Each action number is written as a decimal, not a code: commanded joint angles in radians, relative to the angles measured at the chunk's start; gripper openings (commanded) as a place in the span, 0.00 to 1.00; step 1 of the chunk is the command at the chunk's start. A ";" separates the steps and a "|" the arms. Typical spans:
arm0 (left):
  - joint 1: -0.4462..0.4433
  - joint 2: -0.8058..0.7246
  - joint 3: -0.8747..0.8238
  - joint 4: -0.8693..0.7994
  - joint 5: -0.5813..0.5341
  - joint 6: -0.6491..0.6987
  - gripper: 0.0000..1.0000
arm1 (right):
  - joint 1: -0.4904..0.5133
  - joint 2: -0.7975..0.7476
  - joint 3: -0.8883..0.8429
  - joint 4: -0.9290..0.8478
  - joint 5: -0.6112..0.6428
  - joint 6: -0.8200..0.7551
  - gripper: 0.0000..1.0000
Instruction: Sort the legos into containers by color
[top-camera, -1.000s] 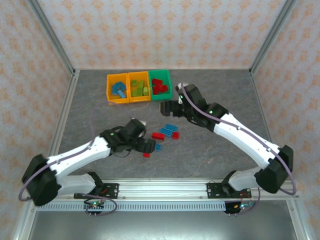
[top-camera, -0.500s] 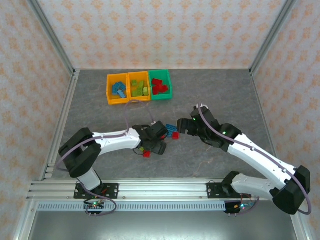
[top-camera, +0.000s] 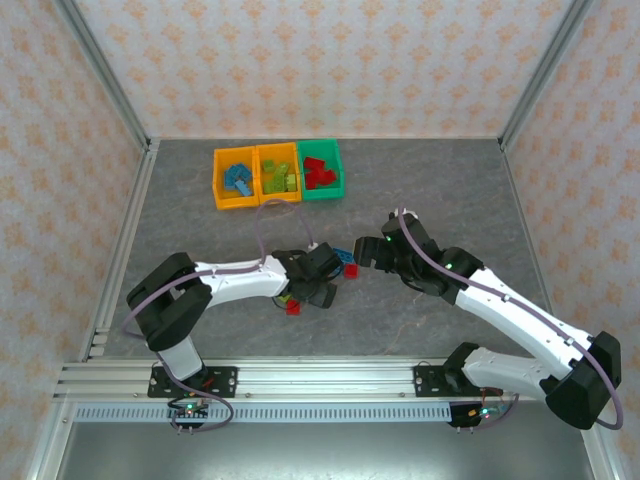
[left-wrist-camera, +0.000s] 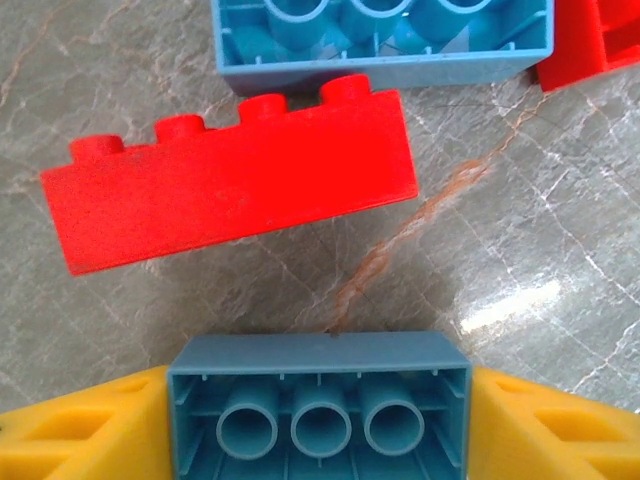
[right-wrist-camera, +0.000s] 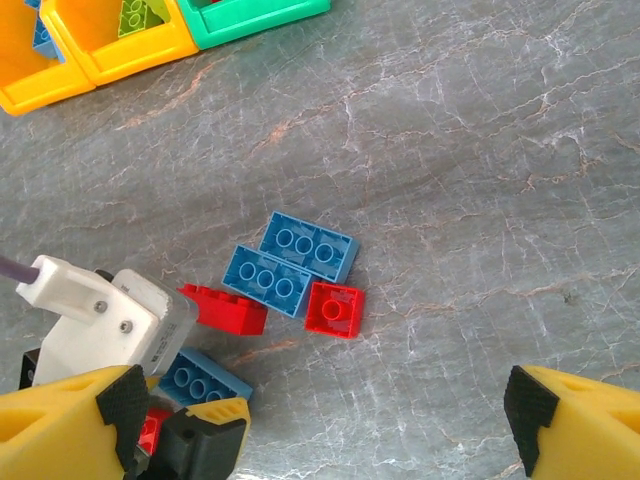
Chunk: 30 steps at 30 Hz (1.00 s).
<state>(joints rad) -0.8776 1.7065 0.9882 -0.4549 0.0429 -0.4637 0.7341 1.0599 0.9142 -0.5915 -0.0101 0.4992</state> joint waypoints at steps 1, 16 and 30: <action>-0.004 0.036 -0.001 -0.005 -0.026 0.000 0.73 | -0.002 -0.020 0.012 -0.016 -0.003 0.020 0.94; 0.049 -0.230 -0.027 -0.006 -0.108 0.063 0.49 | -0.002 -0.018 0.029 -0.007 -0.217 -0.004 0.94; 0.665 0.037 0.485 0.009 -0.035 0.146 0.51 | -0.001 -0.023 0.015 0.063 -0.252 0.028 0.93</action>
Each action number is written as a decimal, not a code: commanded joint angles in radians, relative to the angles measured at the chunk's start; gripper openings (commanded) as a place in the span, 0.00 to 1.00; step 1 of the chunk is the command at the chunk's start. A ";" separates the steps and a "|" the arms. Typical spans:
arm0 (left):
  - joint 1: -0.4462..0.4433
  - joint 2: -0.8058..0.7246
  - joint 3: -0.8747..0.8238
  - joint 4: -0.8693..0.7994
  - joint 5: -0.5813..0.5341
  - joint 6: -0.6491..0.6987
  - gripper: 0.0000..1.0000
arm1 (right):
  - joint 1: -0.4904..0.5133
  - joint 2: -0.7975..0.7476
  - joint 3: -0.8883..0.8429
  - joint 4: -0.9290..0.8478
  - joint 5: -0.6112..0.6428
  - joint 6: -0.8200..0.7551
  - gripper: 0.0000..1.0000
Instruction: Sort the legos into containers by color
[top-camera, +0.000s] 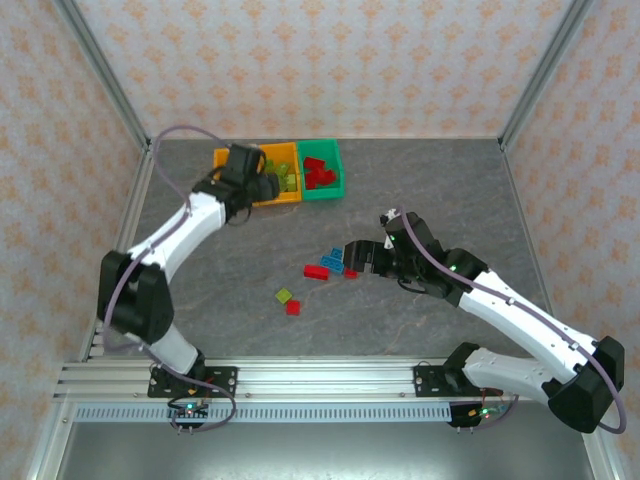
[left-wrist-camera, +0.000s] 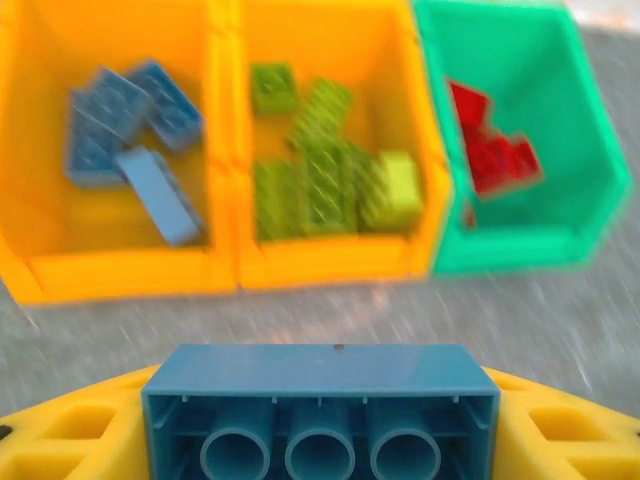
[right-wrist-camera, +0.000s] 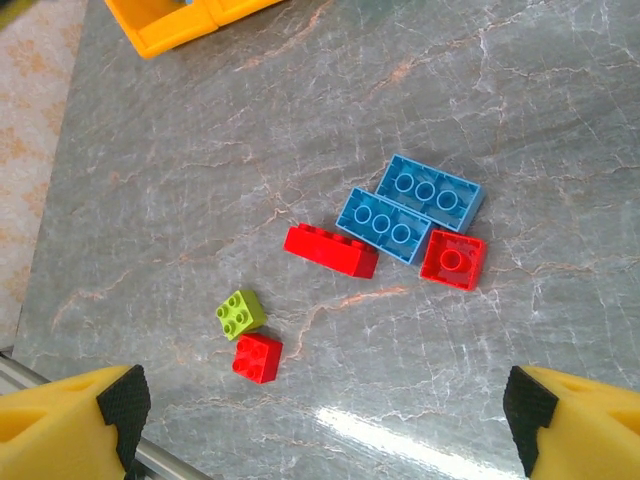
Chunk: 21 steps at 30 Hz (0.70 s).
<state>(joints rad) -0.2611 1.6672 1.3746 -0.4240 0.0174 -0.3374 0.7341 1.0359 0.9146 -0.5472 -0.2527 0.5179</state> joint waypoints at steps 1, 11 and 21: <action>0.067 0.117 0.151 -0.035 -0.016 0.024 0.52 | -0.001 0.000 0.016 0.013 -0.009 0.008 0.93; 0.178 0.396 0.534 -0.220 0.015 -0.014 0.73 | -0.001 -0.021 0.015 -0.020 0.006 -0.002 0.93; 0.152 0.115 0.332 -0.138 0.172 -0.068 0.86 | -0.002 0.011 0.029 0.004 0.072 0.009 0.93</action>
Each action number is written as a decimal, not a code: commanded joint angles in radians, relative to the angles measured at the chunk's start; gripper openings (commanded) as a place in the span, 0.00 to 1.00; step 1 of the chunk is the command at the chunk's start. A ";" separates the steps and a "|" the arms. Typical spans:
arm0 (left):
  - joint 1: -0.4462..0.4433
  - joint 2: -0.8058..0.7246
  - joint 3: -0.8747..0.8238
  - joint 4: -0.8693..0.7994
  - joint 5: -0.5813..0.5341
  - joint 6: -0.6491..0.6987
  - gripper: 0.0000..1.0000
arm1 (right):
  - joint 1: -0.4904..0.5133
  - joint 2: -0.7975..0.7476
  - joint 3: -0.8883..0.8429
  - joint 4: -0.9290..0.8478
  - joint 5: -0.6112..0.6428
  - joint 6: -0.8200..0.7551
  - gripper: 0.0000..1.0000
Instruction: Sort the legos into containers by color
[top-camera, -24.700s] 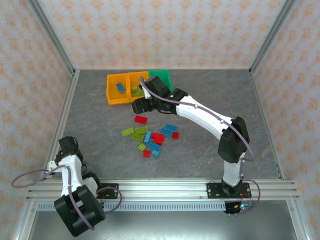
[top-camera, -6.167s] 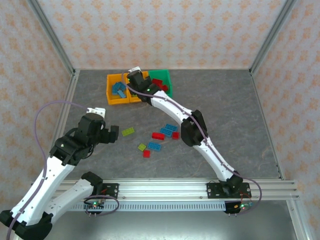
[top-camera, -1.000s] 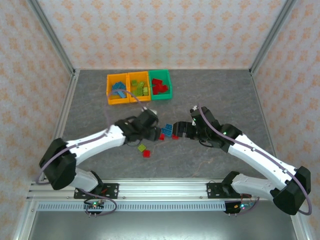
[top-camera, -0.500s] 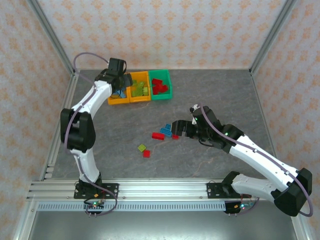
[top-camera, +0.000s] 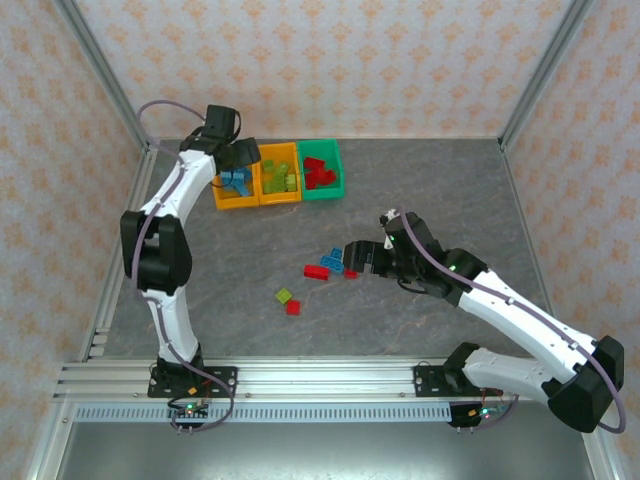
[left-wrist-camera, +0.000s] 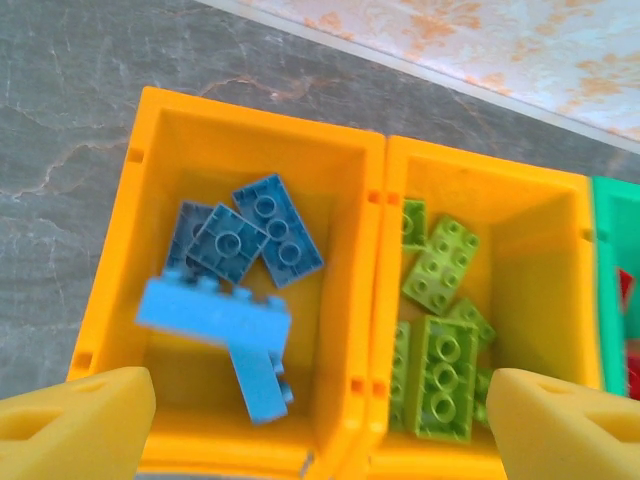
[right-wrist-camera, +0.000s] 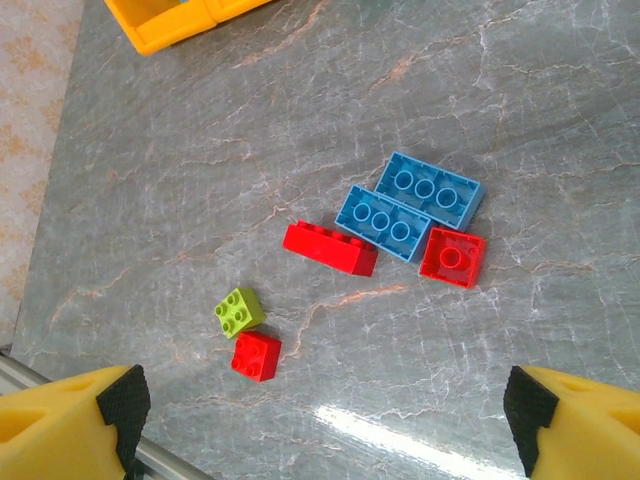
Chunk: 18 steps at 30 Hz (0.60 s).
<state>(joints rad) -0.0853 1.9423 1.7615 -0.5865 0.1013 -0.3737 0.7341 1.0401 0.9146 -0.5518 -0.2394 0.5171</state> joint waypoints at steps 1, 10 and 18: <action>-0.039 -0.212 -0.109 0.049 0.117 -0.043 0.86 | -0.002 0.005 0.030 0.010 0.087 0.022 0.94; -0.452 -0.535 -0.499 0.165 -0.014 -0.043 0.81 | -0.005 -0.091 -0.020 0.034 0.349 0.121 0.94; -0.684 -0.273 -0.471 0.196 -0.084 -0.053 0.81 | -0.012 -0.215 -0.061 -0.042 0.511 0.220 0.94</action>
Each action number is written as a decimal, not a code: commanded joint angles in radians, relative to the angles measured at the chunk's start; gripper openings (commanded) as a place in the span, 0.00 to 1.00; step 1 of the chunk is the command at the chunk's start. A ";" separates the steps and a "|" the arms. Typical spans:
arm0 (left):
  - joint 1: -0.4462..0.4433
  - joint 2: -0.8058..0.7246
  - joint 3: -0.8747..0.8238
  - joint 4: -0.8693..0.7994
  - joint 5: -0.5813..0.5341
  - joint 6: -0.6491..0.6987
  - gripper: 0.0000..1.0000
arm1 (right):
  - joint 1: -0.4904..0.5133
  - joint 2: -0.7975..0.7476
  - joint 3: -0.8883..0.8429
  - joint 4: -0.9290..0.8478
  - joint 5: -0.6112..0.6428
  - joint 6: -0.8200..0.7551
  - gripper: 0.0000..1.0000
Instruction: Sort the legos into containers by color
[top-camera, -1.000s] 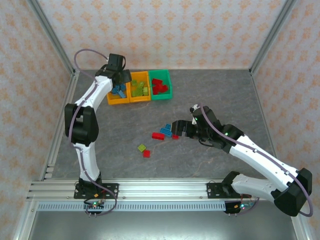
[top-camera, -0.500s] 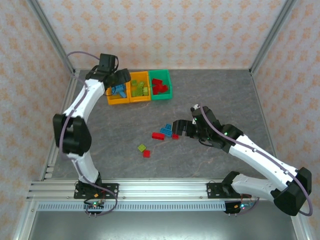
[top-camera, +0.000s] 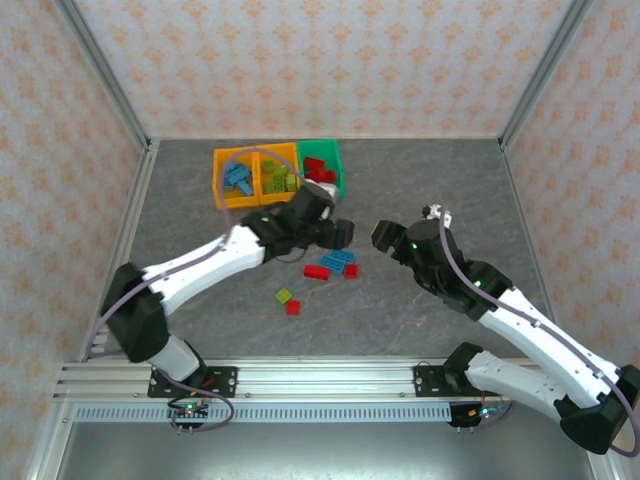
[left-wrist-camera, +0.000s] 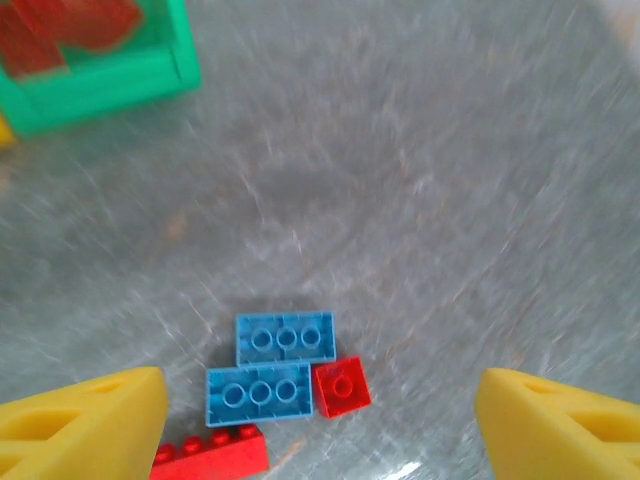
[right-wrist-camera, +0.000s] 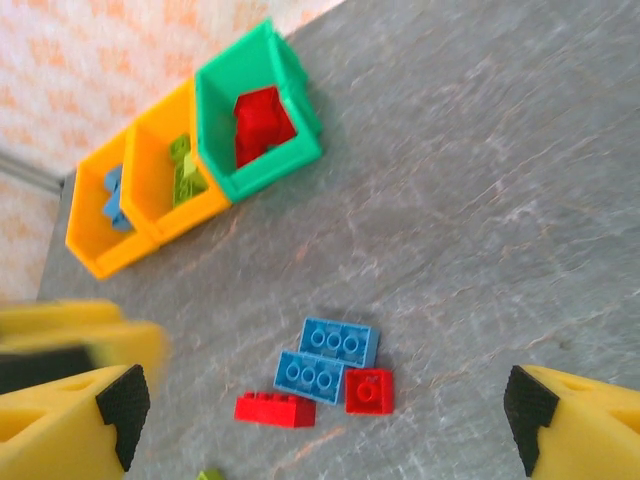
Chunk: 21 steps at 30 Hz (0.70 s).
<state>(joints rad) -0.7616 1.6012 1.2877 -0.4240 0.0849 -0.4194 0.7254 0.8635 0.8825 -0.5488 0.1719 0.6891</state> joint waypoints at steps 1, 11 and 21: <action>-0.008 0.110 0.018 0.037 -0.065 -0.006 0.81 | -0.003 -0.054 -0.034 -0.053 0.097 0.049 0.94; 0.001 0.445 0.259 -0.060 -0.033 0.030 0.97 | -0.003 -0.095 -0.077 -0.110 0.083 0.075 0.94; 0.003 0.492 0.207 -0.069 -0.036 0.041 0.89 | -0.003 -0.098 -0.078 -0.099 0.086 0.059 0.94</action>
<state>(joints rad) -0.7696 2.0861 1.5188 -0.4671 0.0700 -0.3981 0.7258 0.7803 0.8150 -0.6327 0.2268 0.7483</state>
